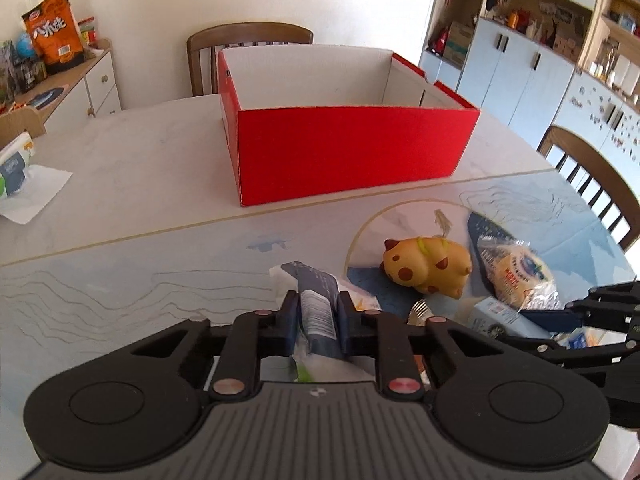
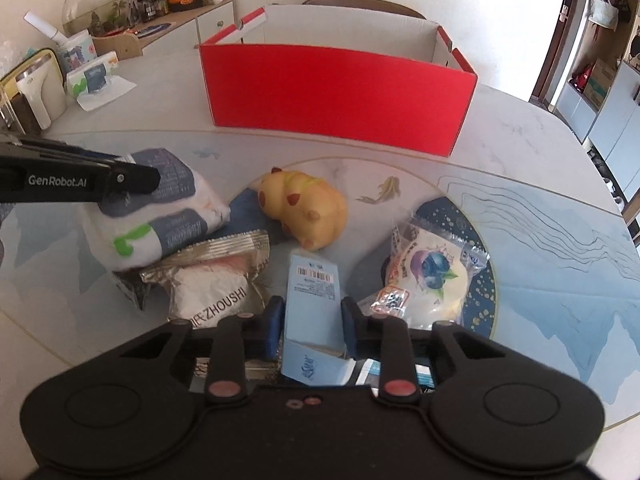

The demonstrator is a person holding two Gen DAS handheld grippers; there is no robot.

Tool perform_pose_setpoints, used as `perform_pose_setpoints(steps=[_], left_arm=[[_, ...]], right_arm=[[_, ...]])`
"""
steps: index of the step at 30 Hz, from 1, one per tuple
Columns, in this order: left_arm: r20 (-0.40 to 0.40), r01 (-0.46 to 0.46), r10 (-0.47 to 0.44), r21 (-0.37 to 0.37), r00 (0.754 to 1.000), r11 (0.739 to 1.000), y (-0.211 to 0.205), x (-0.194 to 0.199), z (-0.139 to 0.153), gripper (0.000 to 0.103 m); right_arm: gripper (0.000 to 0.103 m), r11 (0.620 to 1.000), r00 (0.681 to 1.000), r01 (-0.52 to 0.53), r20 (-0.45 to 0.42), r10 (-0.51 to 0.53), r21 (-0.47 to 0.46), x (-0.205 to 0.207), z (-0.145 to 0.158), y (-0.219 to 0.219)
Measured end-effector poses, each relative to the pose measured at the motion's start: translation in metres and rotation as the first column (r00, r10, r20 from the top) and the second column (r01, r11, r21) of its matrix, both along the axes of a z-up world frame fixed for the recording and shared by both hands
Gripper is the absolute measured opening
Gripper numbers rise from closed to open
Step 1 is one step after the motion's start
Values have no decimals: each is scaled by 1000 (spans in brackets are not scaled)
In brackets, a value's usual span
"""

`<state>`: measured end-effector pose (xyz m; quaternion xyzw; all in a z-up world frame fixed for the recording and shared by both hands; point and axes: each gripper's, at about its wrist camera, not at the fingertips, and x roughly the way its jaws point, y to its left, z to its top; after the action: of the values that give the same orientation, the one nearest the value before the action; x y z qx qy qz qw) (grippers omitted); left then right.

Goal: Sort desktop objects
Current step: 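Grasp the white-blue bag with the left tool while the right tool grasps the light-blue carton, then carry the white-blue bag and light-blue carton with both tools into the red box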

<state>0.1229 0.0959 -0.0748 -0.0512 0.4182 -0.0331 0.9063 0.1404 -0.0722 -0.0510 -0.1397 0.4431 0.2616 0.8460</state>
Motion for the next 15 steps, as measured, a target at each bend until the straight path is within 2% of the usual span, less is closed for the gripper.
perform_pose_setpoints(steps=[6,15], left_arm=[[20,-3,4,-20,1000,1000,-2,-4,4,11],[61,-13,17,-64,998,998,-5,-12,21,10]], right_arm=[[27,1000,1000,-5,9,5,12,-2,6,-2],[27,997,998,28,45,-32,75,3,31,-11]])
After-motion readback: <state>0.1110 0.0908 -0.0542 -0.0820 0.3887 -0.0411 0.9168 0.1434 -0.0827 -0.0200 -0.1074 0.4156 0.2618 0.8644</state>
